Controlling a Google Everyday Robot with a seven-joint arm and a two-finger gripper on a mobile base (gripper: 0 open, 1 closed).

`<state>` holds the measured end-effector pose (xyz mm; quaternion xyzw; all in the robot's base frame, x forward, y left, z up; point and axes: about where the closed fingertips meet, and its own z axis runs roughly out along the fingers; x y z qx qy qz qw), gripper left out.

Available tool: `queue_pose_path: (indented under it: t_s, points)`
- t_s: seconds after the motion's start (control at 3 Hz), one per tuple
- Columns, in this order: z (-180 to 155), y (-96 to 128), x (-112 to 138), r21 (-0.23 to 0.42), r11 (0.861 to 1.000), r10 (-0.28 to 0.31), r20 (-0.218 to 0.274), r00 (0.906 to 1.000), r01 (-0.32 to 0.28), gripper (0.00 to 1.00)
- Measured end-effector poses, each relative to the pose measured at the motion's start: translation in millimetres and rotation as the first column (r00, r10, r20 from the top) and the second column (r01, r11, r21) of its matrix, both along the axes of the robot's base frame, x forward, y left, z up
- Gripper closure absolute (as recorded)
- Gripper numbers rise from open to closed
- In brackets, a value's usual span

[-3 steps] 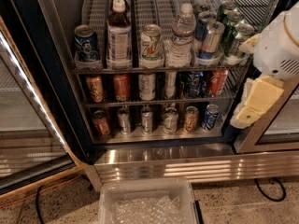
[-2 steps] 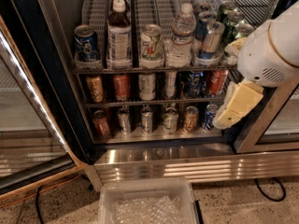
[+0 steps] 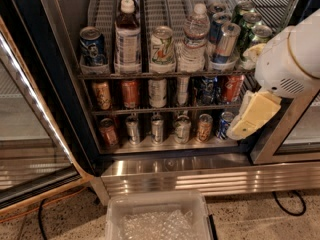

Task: Pick 7up can from top shelf of fridge

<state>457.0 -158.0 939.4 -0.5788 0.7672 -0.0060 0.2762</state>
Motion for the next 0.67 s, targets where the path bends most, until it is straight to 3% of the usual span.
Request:
queue_pose_path:
  t_s: [0.33,0.67]
  points:
    - [-26.4,5.5,2.3,0.084,0.996,-0.03,0.028,0.9992,0.027,0.0]
    - [-43.0,17.5,19.5,0.195,0.98,-0.061,0.091,0.994,0.042,0.0]
